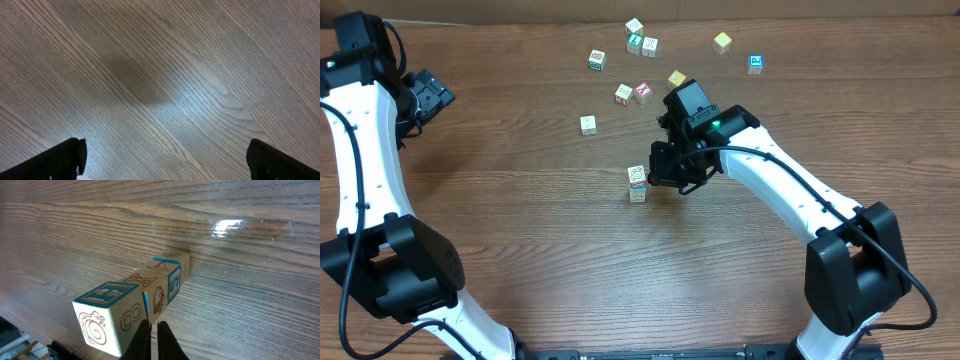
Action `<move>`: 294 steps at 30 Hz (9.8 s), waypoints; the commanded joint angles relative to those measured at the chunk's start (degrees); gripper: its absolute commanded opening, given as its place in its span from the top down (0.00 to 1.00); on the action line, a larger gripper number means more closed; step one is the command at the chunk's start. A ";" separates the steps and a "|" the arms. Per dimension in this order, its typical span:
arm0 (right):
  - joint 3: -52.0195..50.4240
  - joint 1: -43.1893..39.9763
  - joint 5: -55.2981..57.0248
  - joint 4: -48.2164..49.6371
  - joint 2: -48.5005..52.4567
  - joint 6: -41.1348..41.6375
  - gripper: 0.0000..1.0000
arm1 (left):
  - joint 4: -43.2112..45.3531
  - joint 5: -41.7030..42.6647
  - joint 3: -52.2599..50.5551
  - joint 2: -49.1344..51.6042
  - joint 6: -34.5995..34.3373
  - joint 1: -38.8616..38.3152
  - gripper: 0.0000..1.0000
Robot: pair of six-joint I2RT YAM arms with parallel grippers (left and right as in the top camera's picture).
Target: Form a tower
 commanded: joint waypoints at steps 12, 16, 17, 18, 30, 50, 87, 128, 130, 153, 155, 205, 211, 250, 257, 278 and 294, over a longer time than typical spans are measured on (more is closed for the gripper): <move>-0.35 0.33 0.48 -0.42 -0.48 -0.37 0.96 | 0.07 -0.31 0.04 -0.13 0.28 -0.39 0.00; -0.35 0.50 0.50 -0.39 -0.48 -0.37 0.96 | 0.07 -0.31 0.04 -0.13 0.28 -0.39 0.00; -0.35 0.66 0.48 -0.37 -0.48 -0.35 0.96 | 0.07 -0.31 0.04 -0.13 0.28 -0.39 0.00; -0.35 0.87 0.50 -0.39 -0.48 -0.37 0.96 | 0.07 -0.31 0.04 -0.13 0.28 -0.39 0.00; -0.35 2.19 0.66 -0.42 -0.48 -0.17 0.96 | 0.07 -0.31 0.04 -0.13 0.28 -0.39 0.00; 15.67 1.84 14.32 -11.72 -0.52 4.90 0.59 | 0.07 -0.31 0.04 -0.13 0.28 -0.39 0.00; 16.44 30.51 62.12 -0.85 13.77 9.68 0.96 | 0.07 -0.31 0.04 -0.13 0.28 -0.39 0.01; 16.44 30.14 62.73 -8.00 13.77 8.61 0.93 | 0.07 -0.31 0.04 -0.13 0.28 -0.39 0.01; 16.44 30.14 62.73 -8.22 13.77 8.63 0.93 | 0.07 -0.31 0.04 -0.13 0.28 -0.39 0.00; 16.44 30.16 62.69 -10.45 13.77 8.63 0.93 | 0.07 -0.31 0.04 -0.13 0.28 -0.39 0.00; 16.44 30.16 62.69 -10.69 13.77 8.66 0.93 | 0.07 -0.31 0.04 -0.13 0.28 -0.39 0.00; 20.35 26.47 56.17 1.57 13.73 1.03 0.94 | 0.07 -0.31 0.04 -0.13 0.28 -0.39 0.00; 20.76 18.32 52.76 5.38 13.70 1.07 0.93 | 0.07 -0.31 0.04 -0.13 0.28 -0.39 0.01; 19.39 -36.50 38.21 -5.33 13.77 1.09 0.00 | 0.07 -0.31 0.04 -0.13 0.28 -0.39 0.00; 19.39 -36.48 38.21 -5.33 13.77 1.09 0.00 | 0.07 -0.31 0.04 0.15 0.28 -0.33 0.00; 19.39 -36.48 38.21 -5.33 13.77 1.09 0.00 | -3.17 -1.44 -0.20 -19.06 2.95 -7.58 0.01; 19.39 -36.48 38.18 -5.33 13.77 1.09 0.00 | 59.28 18.10 -36.46 -28.85 5.86 -9.79 0.01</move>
